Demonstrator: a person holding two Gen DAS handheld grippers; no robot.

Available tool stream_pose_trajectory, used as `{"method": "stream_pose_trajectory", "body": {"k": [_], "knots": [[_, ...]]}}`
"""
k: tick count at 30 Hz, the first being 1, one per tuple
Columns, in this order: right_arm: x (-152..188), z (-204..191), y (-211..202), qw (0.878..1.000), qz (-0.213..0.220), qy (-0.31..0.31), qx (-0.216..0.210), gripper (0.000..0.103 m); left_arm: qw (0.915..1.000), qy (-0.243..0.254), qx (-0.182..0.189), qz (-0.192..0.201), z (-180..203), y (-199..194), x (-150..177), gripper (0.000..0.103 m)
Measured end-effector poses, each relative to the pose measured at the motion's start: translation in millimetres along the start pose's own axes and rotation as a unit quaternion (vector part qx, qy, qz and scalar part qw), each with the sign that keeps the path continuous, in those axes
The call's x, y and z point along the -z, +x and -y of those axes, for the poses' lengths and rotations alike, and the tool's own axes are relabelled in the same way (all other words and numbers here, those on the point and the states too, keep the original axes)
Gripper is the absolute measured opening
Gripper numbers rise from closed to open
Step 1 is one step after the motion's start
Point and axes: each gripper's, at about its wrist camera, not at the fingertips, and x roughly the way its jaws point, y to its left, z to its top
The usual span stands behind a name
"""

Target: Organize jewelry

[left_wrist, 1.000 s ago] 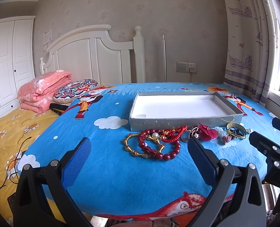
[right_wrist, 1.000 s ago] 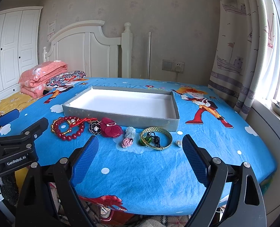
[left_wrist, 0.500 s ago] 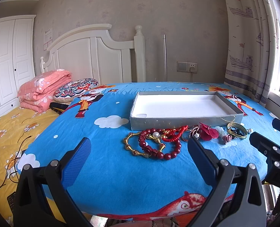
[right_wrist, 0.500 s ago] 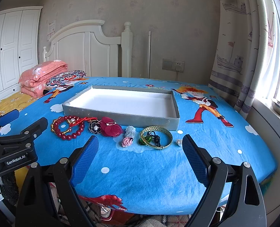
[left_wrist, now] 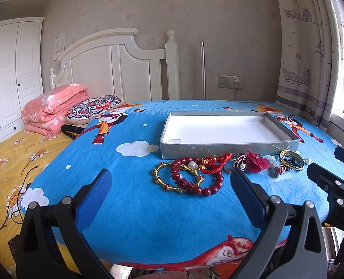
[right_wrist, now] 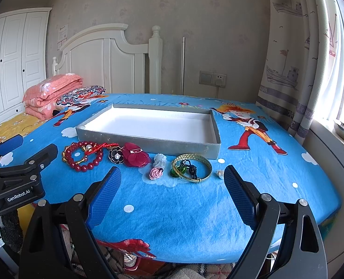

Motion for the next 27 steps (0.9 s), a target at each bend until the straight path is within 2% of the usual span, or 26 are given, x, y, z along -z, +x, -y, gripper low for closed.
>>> {"method": "stream_pose_trajectory", "body": {"k": [22, 27], "knots": [[-1.8, 2.1, 0.3, 1.0, -0.002, 0.002, 0.0, 0.085, 1.0, -0.002, 0.0, -0.002, -2.2, 0.2, -0.6, 0.099], [2.1, -0.9, 2.7, 1.0, -0.003, 0.0, 0.0, 0.085, 0.9999, -0.005, 0.009, -0.005, -3.6, 0.1, -1.3, 0.099]]}}
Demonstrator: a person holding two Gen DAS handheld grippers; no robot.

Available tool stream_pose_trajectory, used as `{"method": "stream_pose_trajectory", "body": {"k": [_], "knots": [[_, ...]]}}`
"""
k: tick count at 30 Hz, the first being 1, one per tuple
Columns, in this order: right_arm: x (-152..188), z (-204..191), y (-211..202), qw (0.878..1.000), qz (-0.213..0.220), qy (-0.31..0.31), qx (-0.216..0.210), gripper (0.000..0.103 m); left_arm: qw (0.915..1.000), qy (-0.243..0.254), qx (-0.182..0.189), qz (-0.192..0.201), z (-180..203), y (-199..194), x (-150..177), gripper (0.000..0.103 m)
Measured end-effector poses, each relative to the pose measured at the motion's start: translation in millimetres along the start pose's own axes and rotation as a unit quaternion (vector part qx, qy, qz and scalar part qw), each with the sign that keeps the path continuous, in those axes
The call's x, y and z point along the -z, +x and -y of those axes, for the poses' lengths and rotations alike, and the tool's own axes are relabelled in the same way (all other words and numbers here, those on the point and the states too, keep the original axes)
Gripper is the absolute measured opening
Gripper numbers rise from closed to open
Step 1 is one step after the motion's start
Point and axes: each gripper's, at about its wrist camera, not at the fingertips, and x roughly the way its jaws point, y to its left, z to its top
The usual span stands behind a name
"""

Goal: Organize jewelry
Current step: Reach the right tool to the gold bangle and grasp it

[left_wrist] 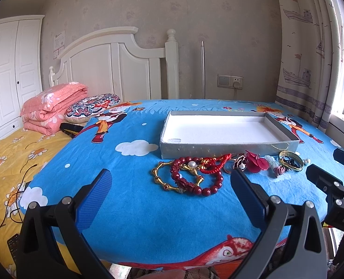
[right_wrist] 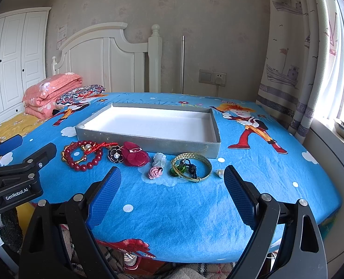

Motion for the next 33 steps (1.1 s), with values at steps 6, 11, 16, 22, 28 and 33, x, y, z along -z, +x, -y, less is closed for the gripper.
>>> {"method": "stream_pose_trajectory", "body": {"k": [6, 11, 16, 22, 28, 33], "knots": [[7, 5, 3, 1.0, 0.001, 0.008, 0.002, 0.085, 0.9999, -0.009, 0.005, -0.013, -4, 2, 1, 0.099], [3, 18, 6, 0.999, -0.009, 0.031, 0.004, 0.085, 0.9987, -0.021, 0.015, -0.044, -11, 14, 5, 0.099], [0, 31, 15, 0.999, -0.017, 0.046, 0.011, 0.085, 0.998, -0.018, 0.014, -0.06, -9, 23, 7, 0.099], [2, 46, 19, 0.997, -0.021, 0.067, 0.013, 0.084, 0.9974, -0.011, 0.004, -0.071, -7, 26, 8, 0.099], [3, 56, 30, 0.996, -0.034, 0.074, 0.019, 0.084, 0.9973, -0.005, 0.022, -0.07, -2, 34, 3, 0.099], [0, 55, 43, 0.997, -0.046, 0.065, 0.02, 0.081, 0.9979, 0.008, 0.027, -0.058, 10, 45, -5, 0.098]]}}
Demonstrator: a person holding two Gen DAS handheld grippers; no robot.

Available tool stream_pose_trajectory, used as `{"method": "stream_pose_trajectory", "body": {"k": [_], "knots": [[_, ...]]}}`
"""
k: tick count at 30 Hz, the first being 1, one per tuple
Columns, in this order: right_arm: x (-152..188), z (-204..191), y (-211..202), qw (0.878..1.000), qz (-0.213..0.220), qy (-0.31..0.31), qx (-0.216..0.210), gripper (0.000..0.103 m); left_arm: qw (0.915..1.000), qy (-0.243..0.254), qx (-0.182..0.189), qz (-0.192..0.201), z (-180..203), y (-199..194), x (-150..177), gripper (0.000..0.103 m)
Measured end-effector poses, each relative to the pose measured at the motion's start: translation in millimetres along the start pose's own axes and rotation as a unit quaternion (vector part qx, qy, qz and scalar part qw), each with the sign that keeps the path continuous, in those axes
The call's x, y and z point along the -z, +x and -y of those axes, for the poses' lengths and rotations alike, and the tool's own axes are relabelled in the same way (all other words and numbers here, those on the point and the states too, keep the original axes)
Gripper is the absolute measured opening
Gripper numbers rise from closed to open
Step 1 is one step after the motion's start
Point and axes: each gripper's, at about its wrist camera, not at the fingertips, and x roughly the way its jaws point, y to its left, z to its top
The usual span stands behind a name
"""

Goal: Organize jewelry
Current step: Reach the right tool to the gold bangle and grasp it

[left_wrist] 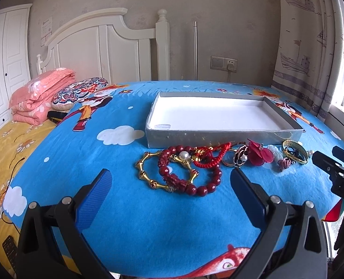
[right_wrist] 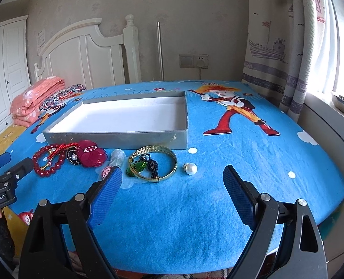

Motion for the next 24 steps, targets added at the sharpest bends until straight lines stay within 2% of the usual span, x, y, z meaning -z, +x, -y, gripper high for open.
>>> {"method": "stream_pose_trajectory", "body": {"k": [7, 11, 15, 21, 24], "knots": [[2, 13, 9, 1.0, -0.01, 0.006, 0.003, 0.079, 0.9981, 0.033, 0.036, 0.039, 33, 1, -17, 0.098], [0, 5, 18, 1.0, -0.021, -0.02, -0.001, 0.078, 0.9968, 0.044, 0.06, 0.028, 52, 8, -18, 0.098], [-4, 5, 27, 0.999, -0.03, -0.015, -0.004, 0.078, 0.9946, 0.068, 0.07, 0.035, 65, 6, -12, 0.098], [-12, -8, 26, 0.999, -0.024, -0.043, -0.015, 0.078, 0.9955, 0.055, 0.073, 0.025, 59, 9, -7, 0.098], [-18, -17, 36, 0.997, -0.042, -0.065, -0.019, 0.078, 0.9956, 0.054, 0.073, 0.02, 57, 10, -6, 0.098]]}}
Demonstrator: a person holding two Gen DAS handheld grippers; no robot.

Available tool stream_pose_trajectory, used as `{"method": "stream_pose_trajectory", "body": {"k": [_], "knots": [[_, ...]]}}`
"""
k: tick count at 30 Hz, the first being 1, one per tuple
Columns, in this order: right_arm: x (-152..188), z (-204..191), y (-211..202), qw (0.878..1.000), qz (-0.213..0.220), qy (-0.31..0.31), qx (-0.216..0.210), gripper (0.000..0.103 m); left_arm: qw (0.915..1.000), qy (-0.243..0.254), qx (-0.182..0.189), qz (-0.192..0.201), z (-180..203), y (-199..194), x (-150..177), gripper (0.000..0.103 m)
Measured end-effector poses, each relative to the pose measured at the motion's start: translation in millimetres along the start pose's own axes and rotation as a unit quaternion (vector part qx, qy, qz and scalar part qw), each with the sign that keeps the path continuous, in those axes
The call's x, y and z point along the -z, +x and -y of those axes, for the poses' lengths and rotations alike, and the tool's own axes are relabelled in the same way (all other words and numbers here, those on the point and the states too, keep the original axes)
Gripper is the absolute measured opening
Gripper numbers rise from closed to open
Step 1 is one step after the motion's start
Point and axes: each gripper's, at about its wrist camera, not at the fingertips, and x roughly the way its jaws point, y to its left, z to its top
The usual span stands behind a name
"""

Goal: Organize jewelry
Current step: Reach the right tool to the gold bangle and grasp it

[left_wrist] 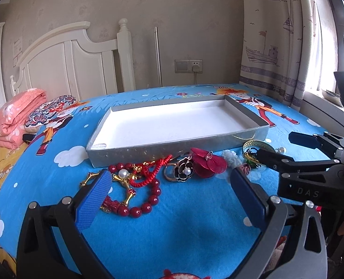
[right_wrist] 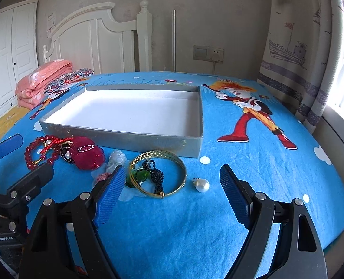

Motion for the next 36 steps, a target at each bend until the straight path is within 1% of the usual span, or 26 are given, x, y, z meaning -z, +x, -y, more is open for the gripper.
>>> {"method": "stream_pose_trajectory", "body": {"k": [4, 7, 9, 10, 11, 12, 16, 19, 23, 26, 29, 31, 33, 36], "knots": [[-5, -4, 18, 0.999, -0.032, -0.008, 0.001, 0.078, 0.9999, 0.005, 0.008, 0.006, 1, -4, 1, 0.098], [-5, -5, 24, 0.999, -0.046, -0.01, -0.003, 0.073, 0.9998, 0.007, 0.017, 0.003, 3, -4, 2, 0.098], [-3, -4, 23, 0.999, -0.047, -0.007, -0.013, 0.07, 0.9995, 0.008, 0.029, -0.001, 4, -3, 2, 0.096], [-2, -3, 22, 0.999, -0.044, -0.006, -0.016, 0.067, 0.9994, 0.009, 0.034, -0.002, 6, -2, 2, 0.095], [-1, -2, 20, 0.999, -0.038, -0.004, -0.016, 0.066, 0.9993, 0.011, 0.036, -0.004, 8, -1, 2, 0.095], [0, -2, 18, 0.999, -0.03, -0.003, -0.014, 0.058, 0.9992, 0.013, 0.038, -0.006, 9, 0, 3, 0.095], [2, 6, 12, 0.999, -0.019, 0.017, -0.019, 0.058, 0.9987, 0.021, 0.045, -0.011, 15, 3, 3, 0.093], [2, 12, 2, 0.999, 0.001, 0.027, -0.026, 0.058, 0.9981, 0.025, 0.053, -0.016, 20, 5, 2, 0.091], [-3, 21, -18, 0.998, 0.035, 0.04, -0.02, 0.058, 0.9964, 0.033, 0.074, -0.027, 32, 9, 0, 0.083], [-3, 32, -32, 0.997, 0.056, 0.051, -0.008, 0.058, 0.9955, 0.044, 0.082, -0.02, 45, 8, -5, 0.079], [1, 43, -38, 0.997, 0.055, 0.057, 0.006, 0.058, 0.9953, 0.046, 0.085, -0.008, 57, 10, -14, 0.075], [8, 51, -39, 0.996, 0.051, 0.066, 0.013, 0.058, 0.9954, 0.042, 0.086, -0.007, 66, 17, -21, 0.072], [15, 60, -42, 0.996, 0.051, 0.076, 0.025, 0.058, 0.9953, 0.038, 0.087, -0.018, 75, 28, -26, 0.064], [24, 71, -47, 0.994, 0.052, 0.084, 0.046, 0.058, 0.9951, 0.03, 0.087, -0.037, 88, 40, -27, 0.061]]}}
